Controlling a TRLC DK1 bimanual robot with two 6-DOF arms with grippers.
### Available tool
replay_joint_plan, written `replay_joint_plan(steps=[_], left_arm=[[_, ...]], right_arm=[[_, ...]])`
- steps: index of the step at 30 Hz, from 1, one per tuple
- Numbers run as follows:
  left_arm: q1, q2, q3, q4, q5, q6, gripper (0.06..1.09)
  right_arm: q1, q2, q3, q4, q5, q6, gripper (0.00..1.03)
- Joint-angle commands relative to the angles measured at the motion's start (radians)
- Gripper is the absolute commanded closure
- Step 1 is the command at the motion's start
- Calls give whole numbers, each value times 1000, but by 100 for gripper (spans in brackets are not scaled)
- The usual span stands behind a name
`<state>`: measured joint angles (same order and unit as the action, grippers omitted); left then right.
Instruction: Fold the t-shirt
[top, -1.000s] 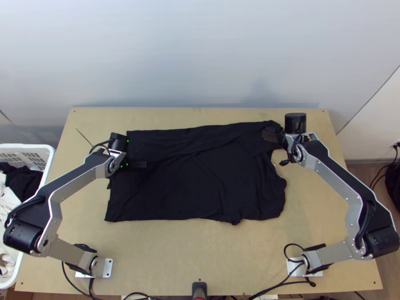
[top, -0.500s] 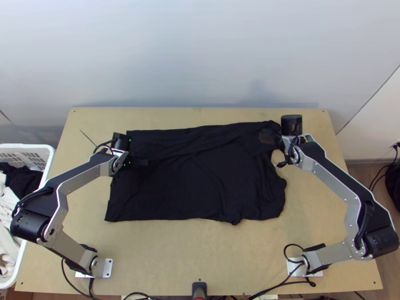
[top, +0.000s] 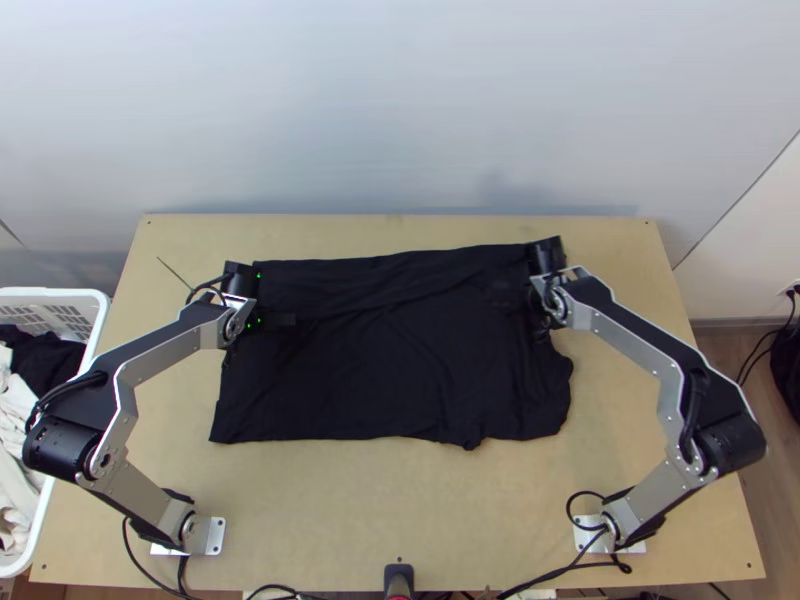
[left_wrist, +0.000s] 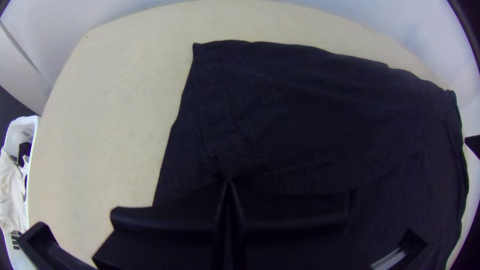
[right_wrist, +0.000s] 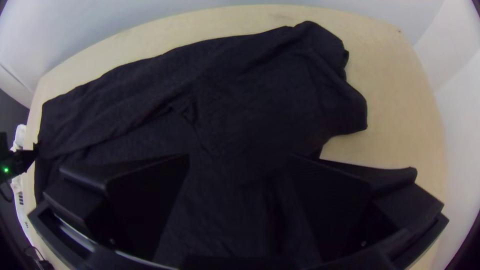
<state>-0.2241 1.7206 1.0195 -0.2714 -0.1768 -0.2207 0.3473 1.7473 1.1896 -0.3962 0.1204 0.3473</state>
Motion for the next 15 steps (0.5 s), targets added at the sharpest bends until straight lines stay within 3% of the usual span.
replay_joint_plan(steps=[1,15], left_arm=[[3,5,5,1,0,-3,105],[8,25,21,-2,0,3,105]], right_arm=[[44,73,39,-50,-25,-1,12],[42,161,82,-39,-25,-1,12]])
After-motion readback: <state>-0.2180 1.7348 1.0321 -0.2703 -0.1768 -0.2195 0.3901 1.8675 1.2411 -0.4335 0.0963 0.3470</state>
